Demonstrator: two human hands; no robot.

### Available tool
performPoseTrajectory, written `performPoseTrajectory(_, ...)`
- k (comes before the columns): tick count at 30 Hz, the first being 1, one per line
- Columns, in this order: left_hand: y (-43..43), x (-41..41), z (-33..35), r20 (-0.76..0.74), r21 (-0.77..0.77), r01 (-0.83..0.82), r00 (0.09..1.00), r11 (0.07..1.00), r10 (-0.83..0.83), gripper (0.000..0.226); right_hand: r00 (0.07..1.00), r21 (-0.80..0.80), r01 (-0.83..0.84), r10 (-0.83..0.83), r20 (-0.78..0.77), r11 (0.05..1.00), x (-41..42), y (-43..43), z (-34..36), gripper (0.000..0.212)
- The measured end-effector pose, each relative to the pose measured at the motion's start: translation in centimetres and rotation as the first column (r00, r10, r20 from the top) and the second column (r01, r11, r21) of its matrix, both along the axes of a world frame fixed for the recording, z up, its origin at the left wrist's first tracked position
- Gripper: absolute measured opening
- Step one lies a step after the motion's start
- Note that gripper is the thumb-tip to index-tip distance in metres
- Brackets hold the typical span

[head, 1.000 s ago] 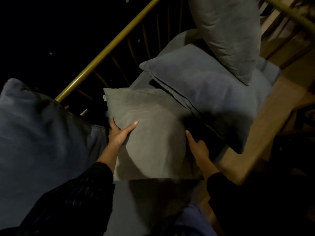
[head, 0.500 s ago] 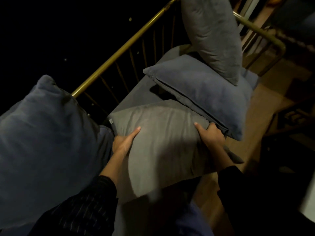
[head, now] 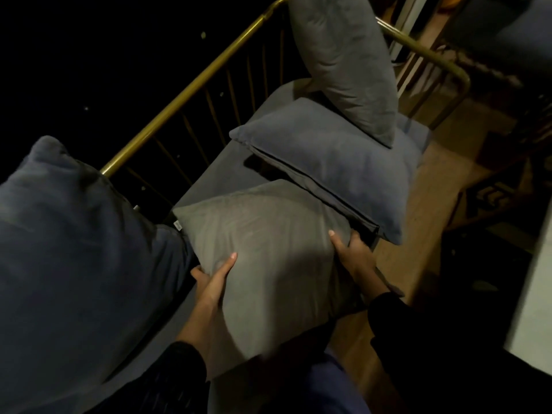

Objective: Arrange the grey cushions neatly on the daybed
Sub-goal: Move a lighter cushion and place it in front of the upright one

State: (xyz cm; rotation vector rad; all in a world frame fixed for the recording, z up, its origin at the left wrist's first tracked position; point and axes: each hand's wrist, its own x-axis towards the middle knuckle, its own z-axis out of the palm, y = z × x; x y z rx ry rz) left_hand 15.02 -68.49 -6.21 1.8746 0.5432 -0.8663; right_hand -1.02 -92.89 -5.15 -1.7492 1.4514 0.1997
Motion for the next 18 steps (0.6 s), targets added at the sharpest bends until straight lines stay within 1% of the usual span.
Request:
performPoseTrajectory(6, 1.7, -1.9, 4.8, 0.086, 0.097, 0.090, 0.991, 0.991, -0.098, 0.121, 0.994, -0.113, -0.092, 0.084, -0.070, 0.989, -1.1, 0.2, 3.4, 0.075)
performPoseTrajectory(8, 2.7, -2.8, 6.6, 0.119, 0.102, 0.112, 0.985, 0.988, -0.124, 0.125, 0.993, -0.142, -0.103, 0.093, -0.074, 0.984, -2.5, 1.0, 4.7, 0.075)
performPoseTrajectory(10, 3.9, -4.0, 8.5, 0.122, 0.101, 0.152, 0.979, 0.983, -0.164, 0.129, 0.993, -0.150, -0.104, 0.094, -0.073, 0.983, -4.4, 2.1, 6.1, 0.075)
performPoseTrajectory(12, 5.2, -5.9, 10.1, 0.115, 0.076, 0.180, 0.975, 0.981, -0.188, 0.138, 0.993, -0.143, -0.099, 0.090, -0.072, 0.985, -6.6, 3.3, 7.6, 0.074)
performPoseTrajectory(15, 7.6, -9.5, 12.2, 0.121, 0.052, 0.173, 0.977, 0.984, -0.178, 0.144, 0.994, -0.146, -0.103, 0.096, -0.053, 0.984, -9.8, 5.0, 9.9, 0.077)
performPoseTrajectory(18, 10.6, -13.5, 13.5, 0.083, 0.004, 0.118, 0.990, 0.993, -0.118, 0.142, 0.984, -0.165, -0.174, 0.164, -0.069, 0.971, -11.9, 6.8, 12.5, 0.077)
